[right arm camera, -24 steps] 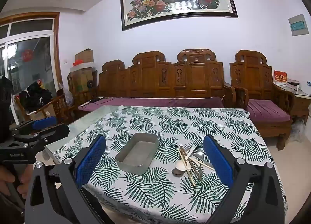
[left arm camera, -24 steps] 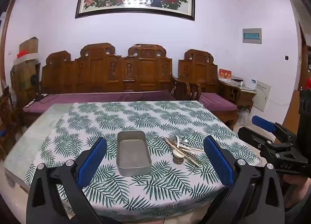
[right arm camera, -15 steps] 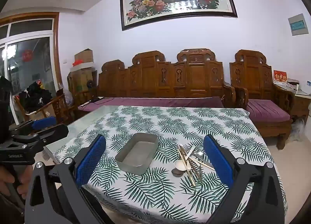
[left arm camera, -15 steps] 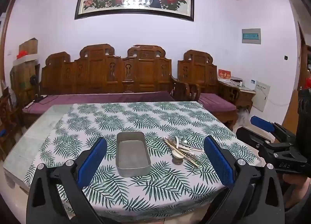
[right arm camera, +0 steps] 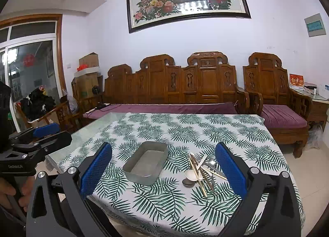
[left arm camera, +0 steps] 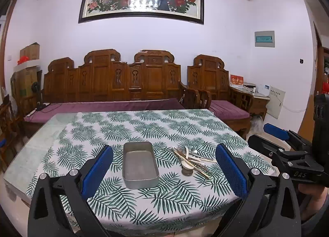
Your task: Organize utensils
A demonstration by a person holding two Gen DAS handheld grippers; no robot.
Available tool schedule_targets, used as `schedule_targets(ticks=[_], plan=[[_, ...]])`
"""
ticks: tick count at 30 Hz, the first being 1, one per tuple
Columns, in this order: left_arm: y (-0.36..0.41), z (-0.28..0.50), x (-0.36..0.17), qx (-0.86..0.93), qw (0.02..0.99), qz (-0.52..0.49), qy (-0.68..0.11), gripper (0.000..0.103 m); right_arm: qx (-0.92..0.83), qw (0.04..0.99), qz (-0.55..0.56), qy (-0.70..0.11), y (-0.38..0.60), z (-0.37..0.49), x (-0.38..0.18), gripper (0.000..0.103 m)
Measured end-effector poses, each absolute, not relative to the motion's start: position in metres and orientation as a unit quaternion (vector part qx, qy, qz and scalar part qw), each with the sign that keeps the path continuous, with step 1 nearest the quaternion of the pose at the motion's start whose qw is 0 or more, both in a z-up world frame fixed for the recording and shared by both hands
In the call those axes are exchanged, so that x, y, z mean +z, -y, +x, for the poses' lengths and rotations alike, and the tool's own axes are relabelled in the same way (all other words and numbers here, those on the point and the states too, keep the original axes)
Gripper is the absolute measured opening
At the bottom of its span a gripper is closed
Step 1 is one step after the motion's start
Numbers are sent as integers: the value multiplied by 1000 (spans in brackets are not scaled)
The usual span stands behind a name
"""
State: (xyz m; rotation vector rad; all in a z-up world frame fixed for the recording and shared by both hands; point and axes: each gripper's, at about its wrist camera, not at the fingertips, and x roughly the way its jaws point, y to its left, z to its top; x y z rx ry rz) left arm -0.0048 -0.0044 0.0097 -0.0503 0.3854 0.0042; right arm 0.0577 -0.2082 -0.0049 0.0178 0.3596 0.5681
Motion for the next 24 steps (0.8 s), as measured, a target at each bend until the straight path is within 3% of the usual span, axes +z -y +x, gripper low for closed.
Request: schedule_targets(ticks=[24], plan=[[6, -9, 12, 2, 983, -21, -184, 96, 280, 944, 12, -175, 207, 57, -2, 100]])
